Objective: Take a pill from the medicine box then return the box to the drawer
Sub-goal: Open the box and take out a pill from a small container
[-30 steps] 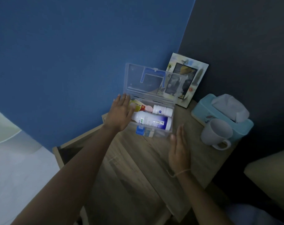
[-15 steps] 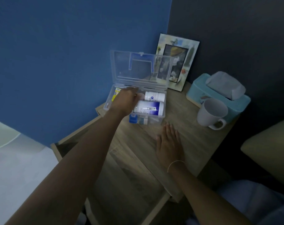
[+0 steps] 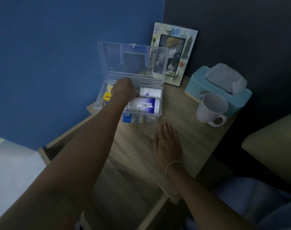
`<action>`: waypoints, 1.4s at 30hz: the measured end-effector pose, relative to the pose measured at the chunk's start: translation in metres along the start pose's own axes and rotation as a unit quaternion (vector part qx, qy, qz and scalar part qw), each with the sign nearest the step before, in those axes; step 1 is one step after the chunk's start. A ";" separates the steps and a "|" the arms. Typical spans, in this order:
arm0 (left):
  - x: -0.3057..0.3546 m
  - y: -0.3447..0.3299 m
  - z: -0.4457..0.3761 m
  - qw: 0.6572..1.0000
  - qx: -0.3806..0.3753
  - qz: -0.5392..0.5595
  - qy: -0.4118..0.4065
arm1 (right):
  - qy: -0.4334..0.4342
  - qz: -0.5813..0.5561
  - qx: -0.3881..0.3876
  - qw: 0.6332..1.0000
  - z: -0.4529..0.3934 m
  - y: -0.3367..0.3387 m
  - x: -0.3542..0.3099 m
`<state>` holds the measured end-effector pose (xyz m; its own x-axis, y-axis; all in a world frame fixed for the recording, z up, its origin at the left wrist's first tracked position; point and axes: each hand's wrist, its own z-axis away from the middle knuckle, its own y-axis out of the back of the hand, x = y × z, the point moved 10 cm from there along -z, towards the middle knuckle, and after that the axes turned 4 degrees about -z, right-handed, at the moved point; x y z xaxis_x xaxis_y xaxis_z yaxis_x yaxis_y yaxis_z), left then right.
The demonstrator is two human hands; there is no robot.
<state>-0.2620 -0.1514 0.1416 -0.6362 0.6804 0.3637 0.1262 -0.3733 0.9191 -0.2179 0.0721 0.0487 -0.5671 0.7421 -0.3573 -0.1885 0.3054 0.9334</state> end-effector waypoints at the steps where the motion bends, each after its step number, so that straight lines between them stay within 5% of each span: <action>1: -0.001 -0.001 -0.001 1.000 -0.004 0.003 0.006 | 0.000 -0.003 -0.003 1.000 0.000 0.000 0.000; 16: -0.001 0.017 0.011 0.994 0.067 0.082 -0.007 | 0.000 -0.013 0.016 1.000 -0.001 -0.001 0.002; 23: 0.009 0.047 0.068 0.981 0.131 0.109 -0.098 | -0.001 -0.024 0.027 0.999 0.002 0.007 -0.001; 28: 0.004 0.045 0.134 0.975 0.112 0.120 -0.148 | -0.006 -0.080 -0.039 0.996 0.001 0.010 -0.001; 30: 0.001 0.038 0.157 0.975 0.096 0.116 -0.165 | -0.076 -0.297 -0.035 0.951 -0.002 0.026 0.002; 33: 0.001 0.025 0.186 0.972 0.069 0.122 -0.187 | -0.186 -0.599 -0.066 0.776 0.012 0.031 -0.011; 39: 0.003 0.015 0.223 0.967 0.068 0.142 -0.200 | -0.211 -0.745 -0.236 0.587 0.045 0.017 -0.060; 42: 0.000 0.012 0.235 0.963 0.067 0.154 -0.209 | -0.235 -0.762 -0.258 0.545 0.057 0.008 -0.057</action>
<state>-0.0811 -0.0077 0.1882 -0.1949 0.7556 0.6253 0.3745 -0.5319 0.7595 -0.1414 0.0664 0.0742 0.8092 -0.0311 -0.5867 -0.4232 0.6618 -0.6188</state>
